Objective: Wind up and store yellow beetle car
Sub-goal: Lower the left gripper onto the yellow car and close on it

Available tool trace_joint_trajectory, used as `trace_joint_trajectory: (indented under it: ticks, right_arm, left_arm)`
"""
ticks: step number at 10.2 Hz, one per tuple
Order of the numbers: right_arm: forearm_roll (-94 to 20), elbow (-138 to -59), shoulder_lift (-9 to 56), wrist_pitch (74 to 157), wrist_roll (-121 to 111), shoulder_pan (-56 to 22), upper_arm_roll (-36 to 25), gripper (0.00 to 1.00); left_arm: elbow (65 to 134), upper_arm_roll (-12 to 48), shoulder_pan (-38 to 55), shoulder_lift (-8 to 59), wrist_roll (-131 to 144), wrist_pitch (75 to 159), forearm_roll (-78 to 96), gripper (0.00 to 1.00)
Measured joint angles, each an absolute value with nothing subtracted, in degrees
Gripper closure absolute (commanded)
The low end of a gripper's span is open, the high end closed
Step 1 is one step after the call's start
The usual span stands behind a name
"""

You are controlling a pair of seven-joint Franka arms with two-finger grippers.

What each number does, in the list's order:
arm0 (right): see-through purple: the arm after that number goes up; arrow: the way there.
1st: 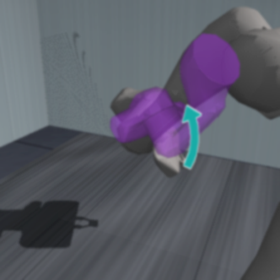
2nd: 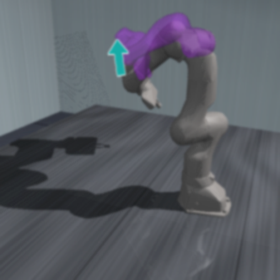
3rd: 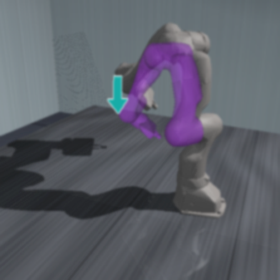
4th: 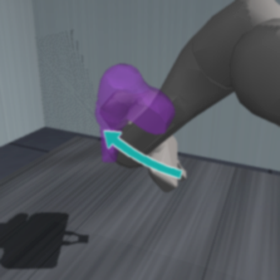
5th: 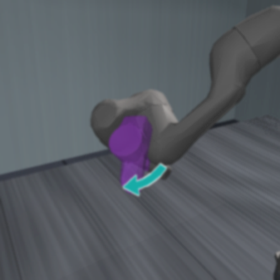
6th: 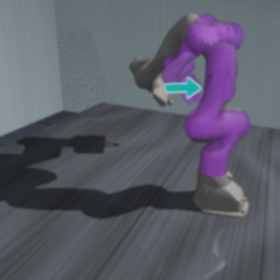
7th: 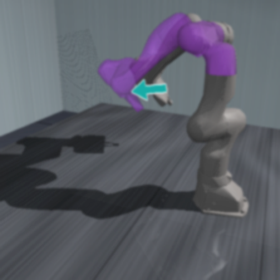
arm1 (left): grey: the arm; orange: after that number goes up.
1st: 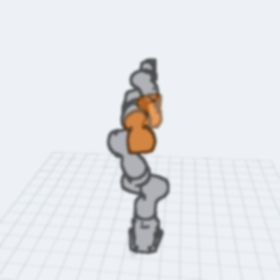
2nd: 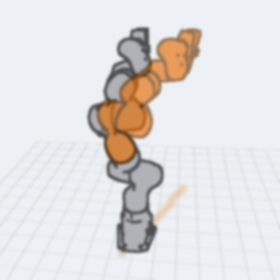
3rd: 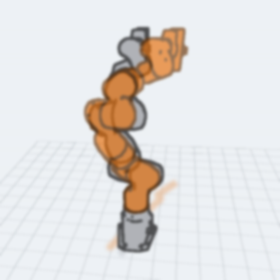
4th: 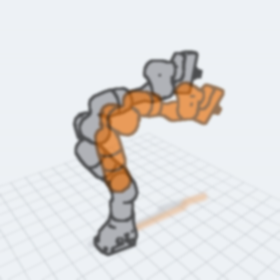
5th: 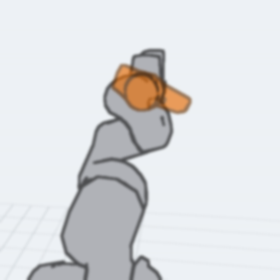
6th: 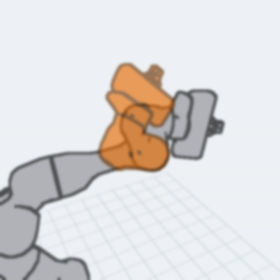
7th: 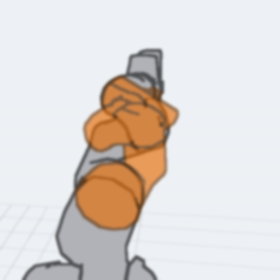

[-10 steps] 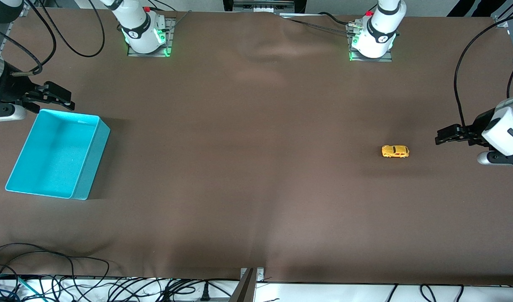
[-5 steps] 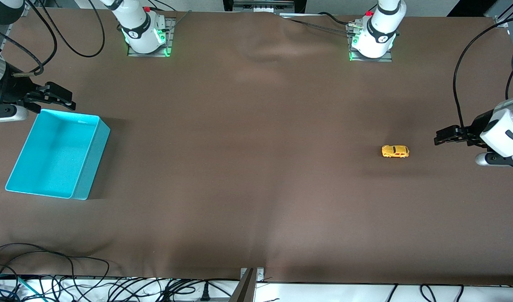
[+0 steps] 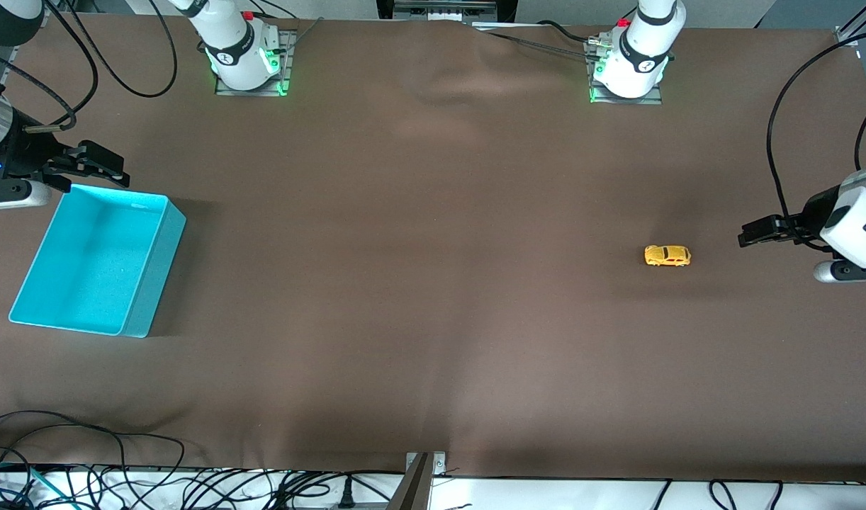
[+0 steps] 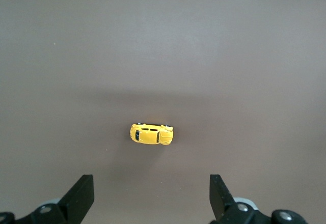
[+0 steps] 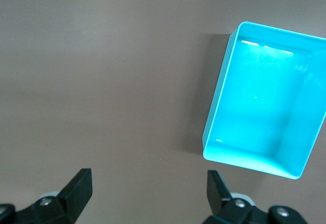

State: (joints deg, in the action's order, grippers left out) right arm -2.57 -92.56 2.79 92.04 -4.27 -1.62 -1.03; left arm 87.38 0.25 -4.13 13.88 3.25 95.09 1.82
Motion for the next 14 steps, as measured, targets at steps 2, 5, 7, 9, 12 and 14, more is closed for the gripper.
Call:
trace_joint_trajectory:
  ticks: [2, 5, 7, 9, 12, 14]
  right_arm:
    - [-2.6, -92.6, 2.8, 92.0, -4.3, -1.6, -1.0, 0.0]
    - [-2.6, -92.6, 2.8, 92.0, -4.3, -1.6, -1.0, 0.0]
    - [-2.6, -92.6, 2.8, 92.0, -4.3, -1.6, -1.0, 0.0]
    - [-2.6, -92.6, 2.8, 92.0, -4.3, -1.6, -1.0, 0.0]
    - [-2.6, -92.6, 2.8, 92.1, -4.3, -1.6, -1.0, 0.0]
    - [-2.6, -92.6, 2.8, 92.1, -4.3, -1.6, -1.0, 0.0]
  left_arm:
    - [87.4, 0.1, -4.3, 13.9, 10.8, 95.1, 1.8, 0.0]
    - [88.6, -0.1, -4.6, 14.7, 35.5, 95.1, 1.8, 0.0]
    - [89.9, -0.1, -4.6, 16.1, 54.4, 95.1, 1.8, 0.0]
    - [92.7, -0.2, -4.6, 17.8, 68.9, 98.3, 1.8, 0.0]
    - [102.9, -0.4, -4.6, 18.4, 82.6, 111.6, 1.2, 0.0]
    - [108.1, -0.4, -4.6, 18.5, 85.9, 119.3, 1.1, 0.0]
